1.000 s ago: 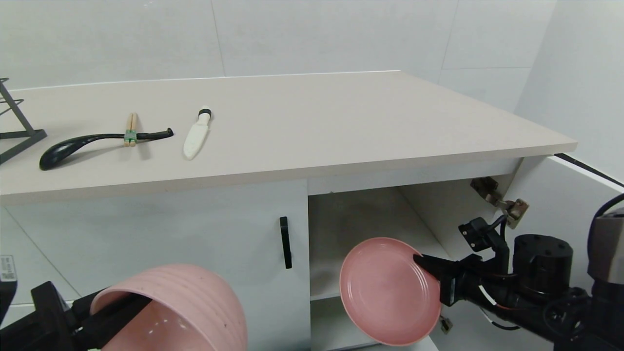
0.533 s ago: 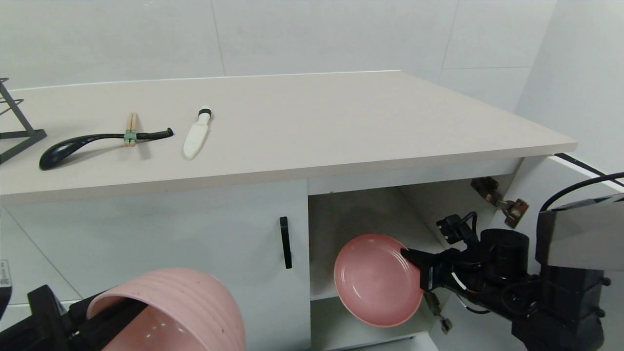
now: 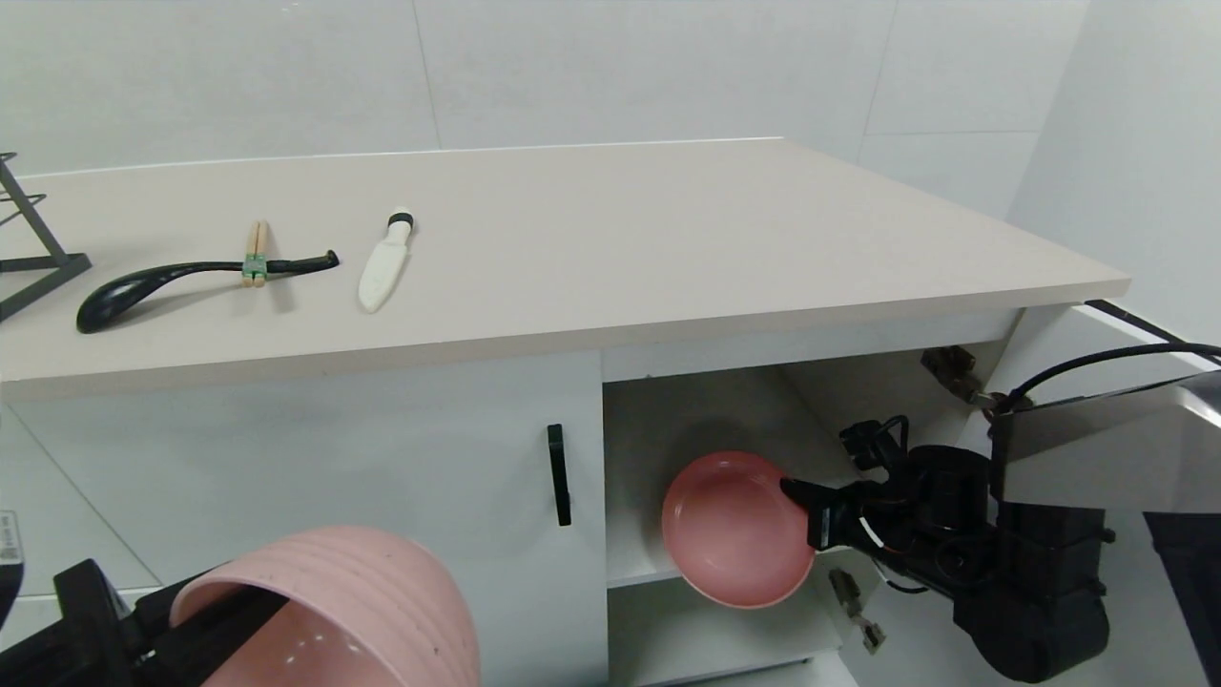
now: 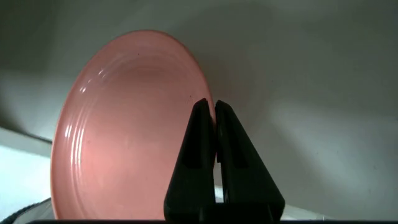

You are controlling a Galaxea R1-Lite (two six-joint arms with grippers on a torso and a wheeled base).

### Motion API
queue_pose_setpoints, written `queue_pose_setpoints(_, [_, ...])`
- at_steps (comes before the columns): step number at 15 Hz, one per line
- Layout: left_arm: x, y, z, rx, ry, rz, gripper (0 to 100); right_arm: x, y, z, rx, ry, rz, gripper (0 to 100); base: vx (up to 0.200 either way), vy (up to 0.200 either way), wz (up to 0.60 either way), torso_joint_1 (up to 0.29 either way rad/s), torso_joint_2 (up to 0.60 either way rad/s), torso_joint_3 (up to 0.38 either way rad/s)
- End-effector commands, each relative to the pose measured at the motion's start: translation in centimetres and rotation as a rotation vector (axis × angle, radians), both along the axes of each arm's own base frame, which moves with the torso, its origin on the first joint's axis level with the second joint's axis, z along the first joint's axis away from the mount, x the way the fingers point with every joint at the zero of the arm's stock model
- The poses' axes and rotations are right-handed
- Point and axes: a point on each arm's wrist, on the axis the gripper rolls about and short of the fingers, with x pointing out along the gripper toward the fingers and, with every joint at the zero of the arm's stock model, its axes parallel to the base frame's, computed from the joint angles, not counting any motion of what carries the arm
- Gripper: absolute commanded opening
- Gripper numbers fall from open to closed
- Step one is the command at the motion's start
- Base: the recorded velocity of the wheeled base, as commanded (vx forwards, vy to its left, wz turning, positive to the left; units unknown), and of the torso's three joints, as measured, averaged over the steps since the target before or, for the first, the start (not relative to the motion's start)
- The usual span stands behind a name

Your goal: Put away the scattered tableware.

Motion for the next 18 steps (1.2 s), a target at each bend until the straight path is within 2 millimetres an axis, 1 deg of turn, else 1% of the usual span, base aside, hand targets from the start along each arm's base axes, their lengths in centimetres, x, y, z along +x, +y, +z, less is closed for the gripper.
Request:
queue_pose_setpoints(1, [0.0,0.0,0.0,0.0,0.001,0.0,0,0.9,0.3,-1.0,0.002,-0.006,0.003,0,0.0,0.0,0.0,0.0,0.0,0.0])
queue_pose_setpoints(3, [0.0,0.0,0.0,0.001,0.002,0.0,0,1.7,0.8,-1.5,0.024,-0.013,0.001,0,0.0,0.0,0.0,0.0,0.0,0.0])
queue_pose_setpoints(5, [0.0,0.0,-0.1,0.002,0.005,0.0,0,2.9,1.4,-1.4,0.066,-0.04,-0.005,0,0.0,0.0,0.0,0.0,0.0,0.0])
queue_pose_setpoints(8, [0.0,0.0,-0.1,0.002,0.005,0.0,0,3.9,2.2,-2.4,0.087,-0.049,0.002,0,0.0,0.0,0.0,0.0,0.0,0.0])
queue_pose_setpoints(10, [0.0,0.0,-0.2,0.003,0.007,0.0,0,4.8,2.7,-2.4,0.096,-0.076,-0.031,0,0.0,0.0,0.0,0.0,0.0,0.0])
queue_pose_setpoints(12, [0.0,0.0,-0.2,0.003,0.007,0.0,0,5.2,3.2,-2.2,0.134,-0.079,-0.059,0,0.0,0.0,0.0,0.0,0.0,0.0])
queue_pose_setpoints(15, [0.0,0.0,-0.1,0.002,0.005,0.0,0,5.4,3.2,-2.8,0.123,-0.077,-0.068,0,0.0,0.0,0.0,0.0,0.0,0.0])
queue_pose_setpoints(16, [0.0,0.0,-0.1,0.002,0.005,0.0,0,5.5,3.1,-3.1,0.115,-0.081,-0.089,100,0.0,0.0,0.0,0.0,0.0,0.0])
queue_pose_setpoints(18, [0.0,0.0,-0.2,0.004,0.008,0.0,0,6.3,3.4,-3.1,0.104,-0.116,-0.121,100,0.0,0.0,0.0,0.0,0.0,0.0])
